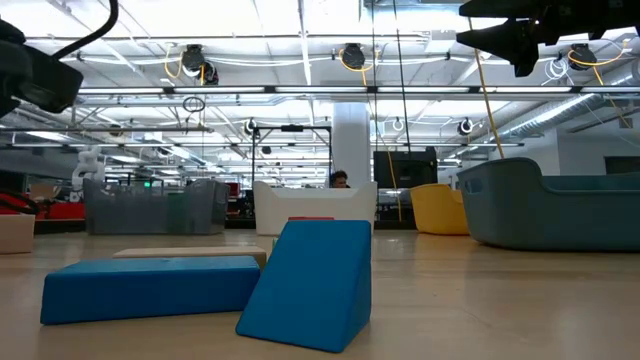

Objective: Sort & place blocks by color
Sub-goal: Put the top brown block into the yellow bin

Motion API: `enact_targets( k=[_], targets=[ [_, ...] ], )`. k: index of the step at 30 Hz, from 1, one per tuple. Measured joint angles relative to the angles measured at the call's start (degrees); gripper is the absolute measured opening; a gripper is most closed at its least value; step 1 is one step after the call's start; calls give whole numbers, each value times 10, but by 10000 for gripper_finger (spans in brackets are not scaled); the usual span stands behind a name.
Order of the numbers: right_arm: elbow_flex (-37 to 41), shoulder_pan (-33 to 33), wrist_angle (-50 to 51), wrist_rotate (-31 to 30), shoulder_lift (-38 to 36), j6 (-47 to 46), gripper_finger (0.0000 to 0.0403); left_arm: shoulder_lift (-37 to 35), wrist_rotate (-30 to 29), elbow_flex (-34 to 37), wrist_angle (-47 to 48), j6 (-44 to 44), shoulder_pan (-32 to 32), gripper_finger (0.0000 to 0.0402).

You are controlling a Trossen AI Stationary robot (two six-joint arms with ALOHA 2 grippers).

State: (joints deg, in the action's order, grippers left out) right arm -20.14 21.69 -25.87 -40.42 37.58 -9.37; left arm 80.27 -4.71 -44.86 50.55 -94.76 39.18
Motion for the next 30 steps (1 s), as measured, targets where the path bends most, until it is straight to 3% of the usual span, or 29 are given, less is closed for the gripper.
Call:
enact_targets(
  k=[13, 16, 20, 30],
  targets=[
    [0, 0, 0, 0, 0, 0, 215, 0, 7, 71, -90, 12, 0, 237],
    [0, 0, 0, 0, 0, 0, 215, 0, 7, 80, -88, 12, 0, 206],
    [0, 0, 0, 0, 0, 0, 215, -1, 0, 82, -87, 19, 0, 135],
    [0, 0, 0, 0, 0, 0, 215, -1, -39, 82, -89, 62, -14, 135]
  ],
)
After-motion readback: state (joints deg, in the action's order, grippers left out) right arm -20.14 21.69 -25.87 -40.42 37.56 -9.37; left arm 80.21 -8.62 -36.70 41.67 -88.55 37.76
